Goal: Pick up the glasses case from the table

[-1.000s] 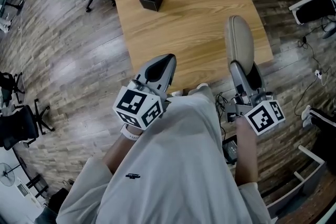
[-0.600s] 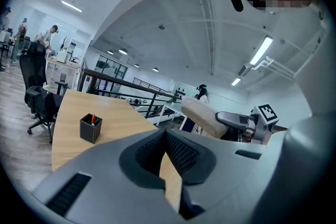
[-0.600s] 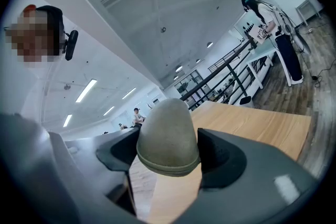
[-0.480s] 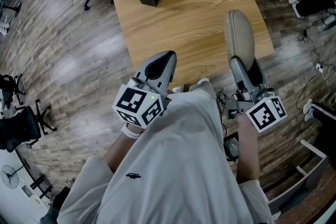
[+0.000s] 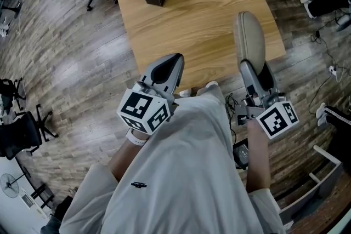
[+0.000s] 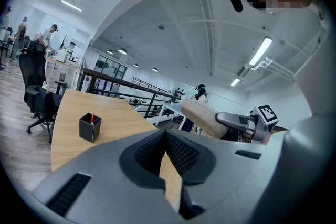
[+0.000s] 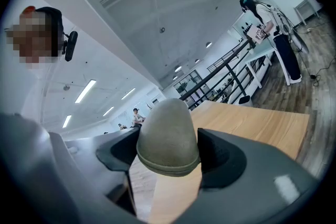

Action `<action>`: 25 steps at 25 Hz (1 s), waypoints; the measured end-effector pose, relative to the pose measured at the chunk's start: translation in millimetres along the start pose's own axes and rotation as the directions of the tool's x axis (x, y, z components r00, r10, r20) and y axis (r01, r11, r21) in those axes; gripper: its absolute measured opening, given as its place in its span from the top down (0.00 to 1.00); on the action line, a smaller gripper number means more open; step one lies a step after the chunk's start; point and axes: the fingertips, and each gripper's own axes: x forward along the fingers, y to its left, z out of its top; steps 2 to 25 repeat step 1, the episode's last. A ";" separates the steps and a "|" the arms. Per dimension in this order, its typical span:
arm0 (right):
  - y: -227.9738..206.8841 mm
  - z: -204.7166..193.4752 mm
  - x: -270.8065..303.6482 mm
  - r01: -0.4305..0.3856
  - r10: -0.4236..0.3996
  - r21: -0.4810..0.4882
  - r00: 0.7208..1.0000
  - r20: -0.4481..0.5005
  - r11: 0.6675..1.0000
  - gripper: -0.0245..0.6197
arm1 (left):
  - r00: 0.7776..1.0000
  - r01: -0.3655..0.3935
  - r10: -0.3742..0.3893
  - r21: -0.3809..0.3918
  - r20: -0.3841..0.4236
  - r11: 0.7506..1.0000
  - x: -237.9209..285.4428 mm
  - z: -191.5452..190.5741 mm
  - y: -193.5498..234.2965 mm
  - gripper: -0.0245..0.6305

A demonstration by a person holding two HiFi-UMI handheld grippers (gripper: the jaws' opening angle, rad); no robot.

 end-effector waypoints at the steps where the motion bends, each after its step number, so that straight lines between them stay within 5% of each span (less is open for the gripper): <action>1: 0.5 -1.6 -1.6 0.001 -0.001 0.002 1.000 -0.001 1.000 0.40 | 1.000 -0.001 0.001 0.000 -0.003 1.000 -1.8 -1.4 -0.4 0.95; 25: 0.5 -1.6 -1.6 0.001 -0.001 0.002 1.000 -0.001 1.000 0.40 | 1.000 -0.001 0.001 0.000 -0.003 1.000 -1.8 -1.4 -0.4 0.95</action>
